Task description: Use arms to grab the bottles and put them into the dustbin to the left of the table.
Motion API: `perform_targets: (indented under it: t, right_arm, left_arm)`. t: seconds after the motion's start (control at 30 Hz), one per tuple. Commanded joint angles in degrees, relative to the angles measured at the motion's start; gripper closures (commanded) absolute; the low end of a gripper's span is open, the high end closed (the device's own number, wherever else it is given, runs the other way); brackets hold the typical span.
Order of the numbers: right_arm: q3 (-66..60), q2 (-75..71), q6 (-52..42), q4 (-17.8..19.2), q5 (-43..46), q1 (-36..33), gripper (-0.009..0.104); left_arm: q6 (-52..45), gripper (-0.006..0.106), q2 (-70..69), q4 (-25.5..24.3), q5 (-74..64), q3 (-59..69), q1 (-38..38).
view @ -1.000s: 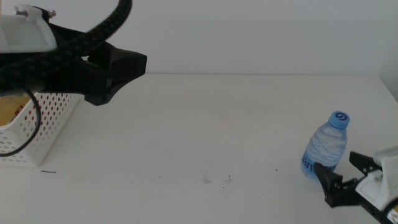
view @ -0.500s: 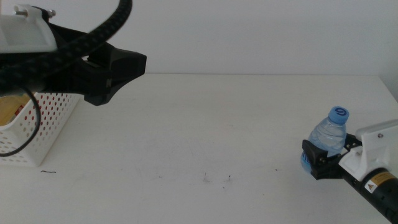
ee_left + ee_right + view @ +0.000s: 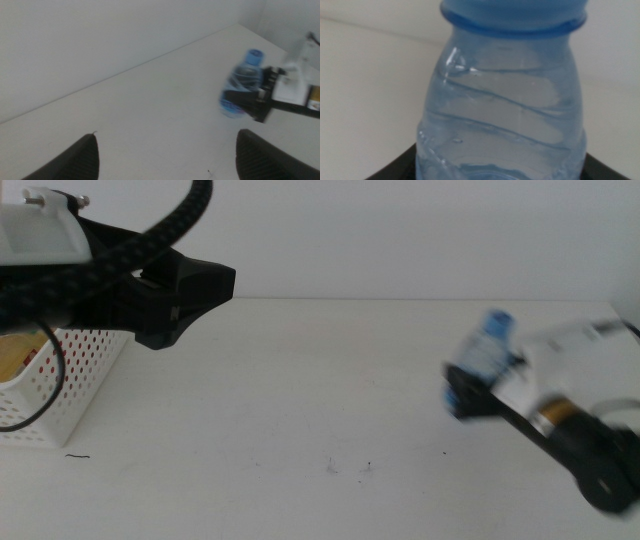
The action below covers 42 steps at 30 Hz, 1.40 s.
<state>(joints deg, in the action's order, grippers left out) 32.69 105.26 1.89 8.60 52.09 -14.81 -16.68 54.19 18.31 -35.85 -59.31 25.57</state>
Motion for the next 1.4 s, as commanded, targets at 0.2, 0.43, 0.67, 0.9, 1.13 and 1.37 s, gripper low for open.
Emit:
perform_targets:
  t: [0.2,0.43,0.67,0.9,1.13,1.37]
  right_arm:
    - [28.2,9.6,3.5,7.0,-13.1,-8.3,0.097]
    - [41.5,20.1,9.3,9.9,-15.2,-11.5,0.097]
    - [45.3,24.7,9.0,10.7,-15.2,-13.6,0.092]
    - [45.3,24.0,9.5,12.7,-19.6,-14.1,0.025]
    - [32.8,7.1,17.5,13.4,-37.9,-14.1,0.003]
    - [17.5,-16.3,25.2,13.4,-52.5,-14.6,0.003]
  left_arm:
    - [0.2,0.007,-0.2,-0.3,0.7,0.3,0.2]
    - [0.2,0.007,-0.2,-0.3,0.7,0.3,0.2]
    - [0.2,0.007,-0.2,-0.3,0.7,0.3,0.2]
    - [0.2,0.007,-0.2,-0.3,0.7,0.3,0.2]
    - [0.2,0.007,-0.2,-0.3,0.7,0.3,0.2]
    - [0.2,0.007,-0.2,-0.3,0.7,0.3,0.2]
